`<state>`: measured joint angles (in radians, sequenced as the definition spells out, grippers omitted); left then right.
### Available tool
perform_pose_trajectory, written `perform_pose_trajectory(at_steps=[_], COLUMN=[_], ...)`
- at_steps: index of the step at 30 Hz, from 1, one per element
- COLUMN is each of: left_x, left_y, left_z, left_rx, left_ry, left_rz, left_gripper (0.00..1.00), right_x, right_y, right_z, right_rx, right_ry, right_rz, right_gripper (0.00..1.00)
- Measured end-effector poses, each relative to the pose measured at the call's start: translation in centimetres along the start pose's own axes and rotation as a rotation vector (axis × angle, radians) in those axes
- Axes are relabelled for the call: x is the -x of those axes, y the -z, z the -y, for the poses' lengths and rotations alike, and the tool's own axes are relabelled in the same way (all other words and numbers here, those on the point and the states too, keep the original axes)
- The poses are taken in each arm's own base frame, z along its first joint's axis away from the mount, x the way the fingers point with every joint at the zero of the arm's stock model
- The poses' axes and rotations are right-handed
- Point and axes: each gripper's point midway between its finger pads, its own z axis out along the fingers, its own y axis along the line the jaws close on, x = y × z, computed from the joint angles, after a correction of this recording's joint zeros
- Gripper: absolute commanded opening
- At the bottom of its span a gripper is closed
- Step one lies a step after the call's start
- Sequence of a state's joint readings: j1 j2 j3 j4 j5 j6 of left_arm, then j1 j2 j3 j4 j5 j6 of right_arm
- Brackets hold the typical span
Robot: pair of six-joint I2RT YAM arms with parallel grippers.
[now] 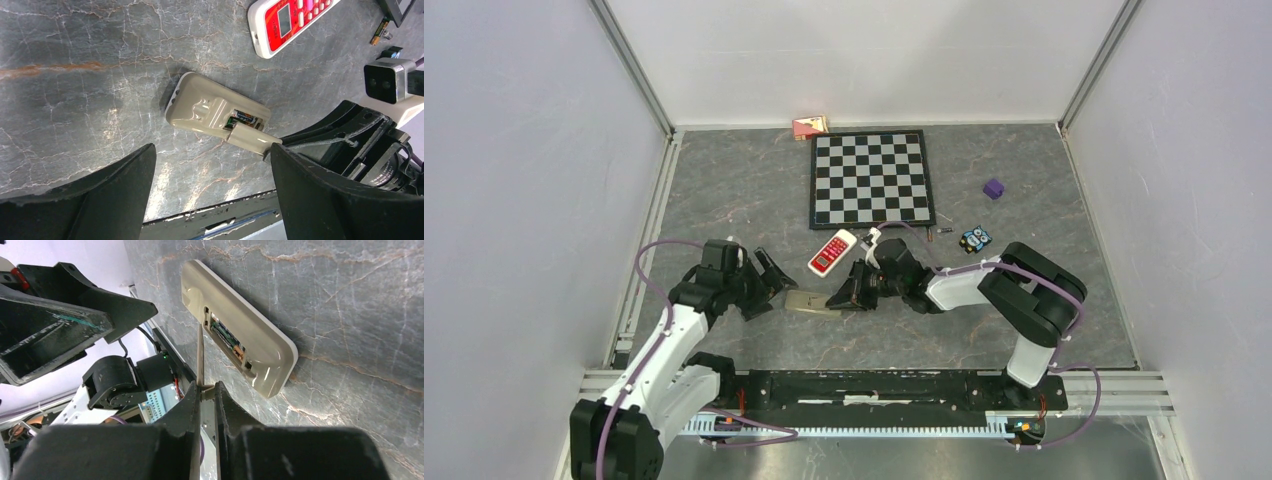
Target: Load the batteries into the remote control
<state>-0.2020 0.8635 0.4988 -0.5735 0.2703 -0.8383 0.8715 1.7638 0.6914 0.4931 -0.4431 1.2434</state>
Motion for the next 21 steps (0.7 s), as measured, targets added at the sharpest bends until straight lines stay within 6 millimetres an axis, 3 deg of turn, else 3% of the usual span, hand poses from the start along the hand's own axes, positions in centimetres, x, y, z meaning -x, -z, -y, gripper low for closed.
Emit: perform_pose_trajectory(at_steps=[9,21], left_x=[0.0,0.3], left_y=[-0.5,-0.7], left_z=[-0.2,-0.2], left_rx=[-0.002,-0.006], left_ry=[-0.010,-0.018], left_rz=[0.002,0.010], left_gripper=[0.88,0.85], right_x=[0.7,0.6], right_y=[-0.4,-0.8], right_z=[-1.0,0.3], right_rx=[0.035,-0.005], right_ry=[-0.065,-0.093], right_rz=[0.033,0.037], right_gripper=[0.00,0.00])
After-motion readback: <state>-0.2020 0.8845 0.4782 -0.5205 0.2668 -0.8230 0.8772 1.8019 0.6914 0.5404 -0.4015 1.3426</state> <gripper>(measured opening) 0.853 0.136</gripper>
